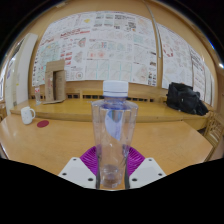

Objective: Pour water

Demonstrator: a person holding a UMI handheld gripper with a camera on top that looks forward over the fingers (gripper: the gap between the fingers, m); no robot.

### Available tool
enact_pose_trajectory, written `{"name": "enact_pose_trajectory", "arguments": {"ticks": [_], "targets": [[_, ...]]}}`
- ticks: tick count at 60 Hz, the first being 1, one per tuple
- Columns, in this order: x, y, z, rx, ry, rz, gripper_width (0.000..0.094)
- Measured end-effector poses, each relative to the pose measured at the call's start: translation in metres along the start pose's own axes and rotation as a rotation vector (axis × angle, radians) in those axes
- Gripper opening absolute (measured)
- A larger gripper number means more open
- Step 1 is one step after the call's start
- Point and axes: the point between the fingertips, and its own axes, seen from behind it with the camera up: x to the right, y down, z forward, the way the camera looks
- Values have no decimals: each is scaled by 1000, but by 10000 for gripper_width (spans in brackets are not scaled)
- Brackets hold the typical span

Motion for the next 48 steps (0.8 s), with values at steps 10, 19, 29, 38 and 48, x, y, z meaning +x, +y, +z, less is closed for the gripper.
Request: {"name": "enact_pose_trajectory", "arguments": {"ticks": [10,19,29,38,48], "targets": [[4,-15,-1,4,52,-24,319],[0,-64,1,43,114,-87,320],[-24,-165,10,128,250,-285,321],[-92,-277,22,227,383,-590,319],[-219,-362,52,337,462,-1060,321]]}}
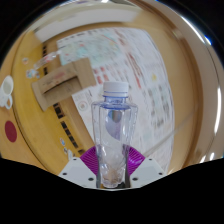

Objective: Pour water

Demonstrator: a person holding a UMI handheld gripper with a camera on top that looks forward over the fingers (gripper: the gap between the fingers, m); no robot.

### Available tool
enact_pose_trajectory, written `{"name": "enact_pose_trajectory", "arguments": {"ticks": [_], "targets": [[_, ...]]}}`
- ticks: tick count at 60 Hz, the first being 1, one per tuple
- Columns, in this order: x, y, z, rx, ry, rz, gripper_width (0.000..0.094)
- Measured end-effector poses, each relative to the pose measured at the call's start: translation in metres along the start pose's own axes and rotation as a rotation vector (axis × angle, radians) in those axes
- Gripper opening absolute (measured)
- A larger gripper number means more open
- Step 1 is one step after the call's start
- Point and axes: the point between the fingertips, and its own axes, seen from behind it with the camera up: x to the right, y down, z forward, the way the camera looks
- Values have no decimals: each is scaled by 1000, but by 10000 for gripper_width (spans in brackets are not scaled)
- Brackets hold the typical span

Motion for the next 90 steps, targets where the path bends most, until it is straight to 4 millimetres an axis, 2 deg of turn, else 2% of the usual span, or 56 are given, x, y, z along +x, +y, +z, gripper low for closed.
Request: {"name": "enact_pose_trajectory", "arguments": {"ticks": [3,4,5,6,9,11,14,15,21,22,23,27,31,34,40,43,48,53,60,63,66,70,72,76,77,80,86,87,90], "targets": [[-22,-39,11,78,0,-114,324],[-24,-59,8,91,-4,-166,323],[-35,-62,15,123,-5,-200,322],[-40,-82,11,132,-7,-259,322],[-71,-116,11,197,-24,-392,323],[-92,-134,10,239,-38,-477,322],[-131,-147,14,304,-55,-604,322],[-140,-159,11,310,-63,-657,322],[-198,-169,13,362,-103,-894,321],[-207,-162,17,377,-108,-921,323],[-215,-165,17,384,-112,-954,323],[-239,-172,14,401,-125,-1063,320],[-252,-170,14,398,-144,-1103,323],[-259,-158,18,395,-164,-1107,323],[-259,-160,16,394,-171,-1092,323],[-252,-165,16,395,-175,-1048,322],[-228,-178,13,403,-167,-904,323],[-188,-196,11,400,-184,-665,324],[-130,-213,7,369,-263,-179,322],[-116,-219,0,356,-335,82,324],[-108,-219,-6,314,-406,316,323],[-111,-215,-9,254,-465,559,324],[-105,-203,-5,218,-512,672,323],[-121,-185,-6,130,-588,848,325],[-142,-186,-12,106,-581,883,324],[-155,-162,-7,57,-638,952,322],[-204,-130,-7,-23,-710,1004,322],[-222,-135,-13,-37,-703,1006,322],[-246,-120,-13,-55,-732,994,322]]}}
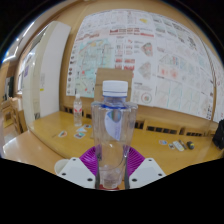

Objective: Pour water

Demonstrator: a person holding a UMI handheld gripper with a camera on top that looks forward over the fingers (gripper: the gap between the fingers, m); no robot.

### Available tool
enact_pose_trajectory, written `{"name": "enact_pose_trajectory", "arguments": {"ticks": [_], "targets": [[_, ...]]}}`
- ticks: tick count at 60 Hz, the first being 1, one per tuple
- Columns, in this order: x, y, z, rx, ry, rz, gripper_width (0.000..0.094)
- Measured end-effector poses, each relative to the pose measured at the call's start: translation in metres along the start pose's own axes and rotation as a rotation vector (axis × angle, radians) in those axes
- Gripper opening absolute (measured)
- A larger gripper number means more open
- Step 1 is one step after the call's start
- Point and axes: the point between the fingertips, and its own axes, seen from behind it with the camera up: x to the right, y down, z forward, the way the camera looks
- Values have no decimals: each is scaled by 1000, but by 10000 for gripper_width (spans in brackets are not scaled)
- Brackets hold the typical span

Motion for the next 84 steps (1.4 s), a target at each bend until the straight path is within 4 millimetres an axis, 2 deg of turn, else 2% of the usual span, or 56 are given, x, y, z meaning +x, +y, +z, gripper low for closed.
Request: {"name": "enact_pose_trajectory", "arguments": {"ticks": [7,14,20,21,23,24,28,35,38,42,43,45,49,55,61,71,77,84], "targets": [[-8,48,16,-50,-20,11,322],[-10,88,28,-95,-29,32,322],[-10,124,28,-140,-22,56,341],[-9,114,31,-84,-19,60,344],[-9,123,26,-99,-11,53,346],[-9,118,26,-71,-11,53,350],[-8,122,23,-69,3,62,385],[-5,124,25,-85,14,77,508],[-5,134,24,-149,23,91,576],[-8,141,13,-216,29,120,872],[-8,144,10,-222,32,124,872],[-5,139,1,-230,51,127,834],[-6,123,-26,-225,84,110,851],[-13,105,-77,-227,133,88,850],[-32,87,-139,-259,165,106,853],[-71,82,-229,-277,218,119,857],[-89,77,-268,-281,243,114,856],[-105,79,-295,-276,260,125,851]]}}
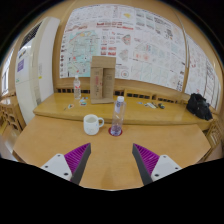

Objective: Pour water

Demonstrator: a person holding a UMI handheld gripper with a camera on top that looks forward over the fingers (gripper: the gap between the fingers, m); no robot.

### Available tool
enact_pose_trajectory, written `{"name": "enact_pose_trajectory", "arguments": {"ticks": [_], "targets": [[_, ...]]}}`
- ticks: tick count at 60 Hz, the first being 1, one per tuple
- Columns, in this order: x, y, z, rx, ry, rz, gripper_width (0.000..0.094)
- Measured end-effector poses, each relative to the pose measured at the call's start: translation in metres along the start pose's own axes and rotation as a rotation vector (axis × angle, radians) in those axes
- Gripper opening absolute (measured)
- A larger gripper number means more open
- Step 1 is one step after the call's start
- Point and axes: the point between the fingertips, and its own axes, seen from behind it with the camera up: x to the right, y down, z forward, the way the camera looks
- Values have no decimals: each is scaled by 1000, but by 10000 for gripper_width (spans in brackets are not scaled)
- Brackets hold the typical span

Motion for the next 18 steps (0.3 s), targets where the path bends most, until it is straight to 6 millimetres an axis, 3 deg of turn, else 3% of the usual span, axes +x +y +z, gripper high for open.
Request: {"name": "enact_pose_trajectory", "arguments": {"ticks": [6,18], "targets": [[-6,1,-18,-2,-4,14,851],[-1,-6,-30,16,37,-1,849]]}}
